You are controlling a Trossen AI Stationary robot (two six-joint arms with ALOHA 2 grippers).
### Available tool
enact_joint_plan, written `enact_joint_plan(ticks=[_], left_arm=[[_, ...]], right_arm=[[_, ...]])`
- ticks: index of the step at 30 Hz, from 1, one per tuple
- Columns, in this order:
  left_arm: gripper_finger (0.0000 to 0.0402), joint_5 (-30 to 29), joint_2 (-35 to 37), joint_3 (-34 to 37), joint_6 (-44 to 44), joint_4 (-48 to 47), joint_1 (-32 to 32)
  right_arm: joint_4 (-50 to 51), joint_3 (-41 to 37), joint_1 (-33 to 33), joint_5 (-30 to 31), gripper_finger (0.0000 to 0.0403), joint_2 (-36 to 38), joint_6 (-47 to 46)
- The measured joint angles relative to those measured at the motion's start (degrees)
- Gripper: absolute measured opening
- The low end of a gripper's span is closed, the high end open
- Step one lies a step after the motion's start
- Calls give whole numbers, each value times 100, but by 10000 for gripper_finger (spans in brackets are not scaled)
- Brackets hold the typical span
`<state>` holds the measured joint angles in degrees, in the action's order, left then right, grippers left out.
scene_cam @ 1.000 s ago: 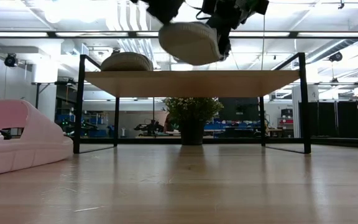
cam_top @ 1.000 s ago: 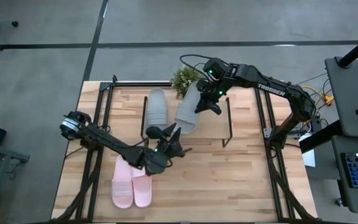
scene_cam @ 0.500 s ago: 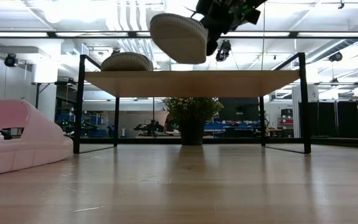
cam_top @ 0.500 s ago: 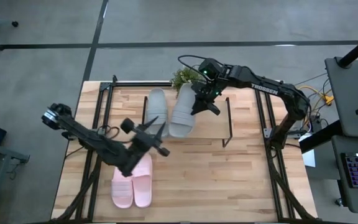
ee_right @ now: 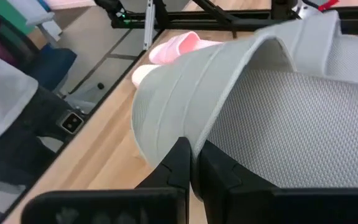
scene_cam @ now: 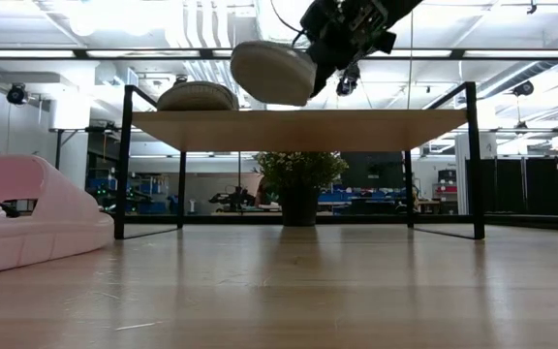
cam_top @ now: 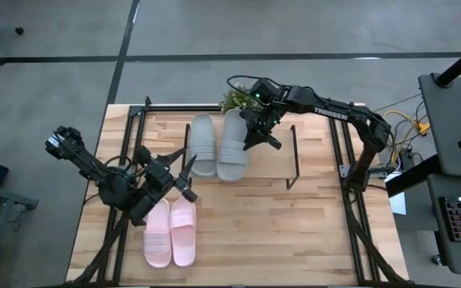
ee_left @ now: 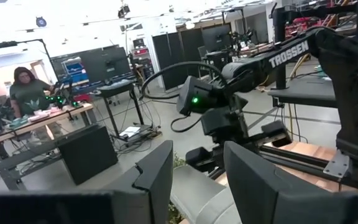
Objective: Pick and place slides into the shelf
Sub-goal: Put the left gray slipper on the shelf
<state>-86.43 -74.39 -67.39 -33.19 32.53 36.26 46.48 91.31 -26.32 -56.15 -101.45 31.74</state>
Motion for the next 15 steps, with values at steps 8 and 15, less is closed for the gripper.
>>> enact_joint_plan(ticks=[8,15], left_arm=[[128,0,-38,15,0,2,32],[128,2,-48,15,2,1,56]], right_arm=[[-20,0,-87,18,11,-343,277],[5,0,-268,-9,11,-376,302]])
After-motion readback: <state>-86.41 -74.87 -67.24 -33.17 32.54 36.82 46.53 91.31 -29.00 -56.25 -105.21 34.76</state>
